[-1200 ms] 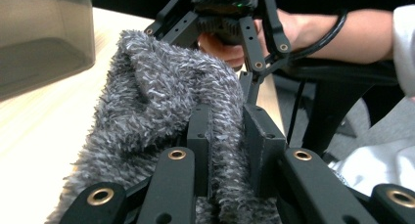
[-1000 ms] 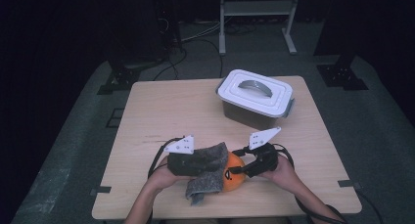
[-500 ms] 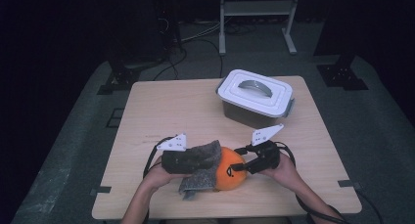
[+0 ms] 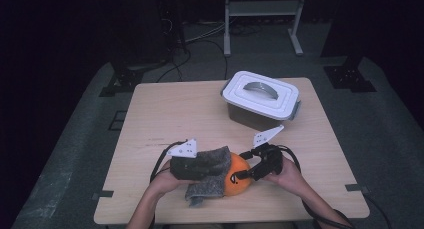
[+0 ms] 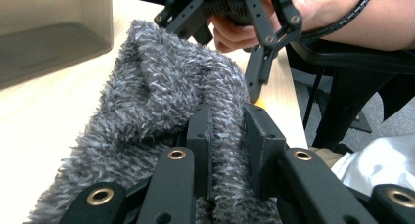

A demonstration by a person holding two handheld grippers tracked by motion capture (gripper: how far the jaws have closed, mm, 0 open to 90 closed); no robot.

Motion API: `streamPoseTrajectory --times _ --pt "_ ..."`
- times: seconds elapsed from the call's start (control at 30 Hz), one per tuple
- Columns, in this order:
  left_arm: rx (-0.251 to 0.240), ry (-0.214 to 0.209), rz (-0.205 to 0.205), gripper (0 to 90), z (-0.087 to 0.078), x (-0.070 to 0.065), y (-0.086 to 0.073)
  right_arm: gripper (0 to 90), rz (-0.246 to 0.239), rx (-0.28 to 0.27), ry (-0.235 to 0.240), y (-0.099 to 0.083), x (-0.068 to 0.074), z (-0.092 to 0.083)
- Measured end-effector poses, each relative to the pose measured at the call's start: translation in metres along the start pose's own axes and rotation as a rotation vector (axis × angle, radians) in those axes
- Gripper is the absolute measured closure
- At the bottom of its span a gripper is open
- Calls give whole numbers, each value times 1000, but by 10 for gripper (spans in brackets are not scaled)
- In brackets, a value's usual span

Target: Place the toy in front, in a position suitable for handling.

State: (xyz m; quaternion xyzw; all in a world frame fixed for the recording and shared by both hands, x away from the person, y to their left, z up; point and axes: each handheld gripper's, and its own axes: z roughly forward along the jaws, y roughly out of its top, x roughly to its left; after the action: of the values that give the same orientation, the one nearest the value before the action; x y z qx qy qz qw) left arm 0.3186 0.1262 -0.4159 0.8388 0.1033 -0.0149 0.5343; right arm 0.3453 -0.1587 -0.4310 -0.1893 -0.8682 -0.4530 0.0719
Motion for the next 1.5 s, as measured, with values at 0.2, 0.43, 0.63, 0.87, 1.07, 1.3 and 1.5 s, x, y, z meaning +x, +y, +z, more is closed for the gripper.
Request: streamPoseTrajectory --times 0.2,0.43,0.63,0.87,1.07,1.3,1.5 --pt "-58 36 -1 746 -14 1 7 412 -129 -44 -38 5 7 -7" --pt "-18 110 18 741 -19 5 3 418 -273 -50 -95 7 15 -13" --pt "-2 118 -13 743 -22 10 -6 418 -281 -41 -83 2 10 -18" --pt "-61 87 -19 745 -23 8 0 422 -331 -43 -84 4 17 -16" --pt "-71 94 4 746 -19 3 6 421 -365 -42 -82 7 24 -10" --pt "-12 115 -13 754 -21 7 -2 306 -256 -63 -82 3 16 -14" --pt "-31 98 -27 753 -21 7 -2 348 -183 -54 -72 0 8 -13"
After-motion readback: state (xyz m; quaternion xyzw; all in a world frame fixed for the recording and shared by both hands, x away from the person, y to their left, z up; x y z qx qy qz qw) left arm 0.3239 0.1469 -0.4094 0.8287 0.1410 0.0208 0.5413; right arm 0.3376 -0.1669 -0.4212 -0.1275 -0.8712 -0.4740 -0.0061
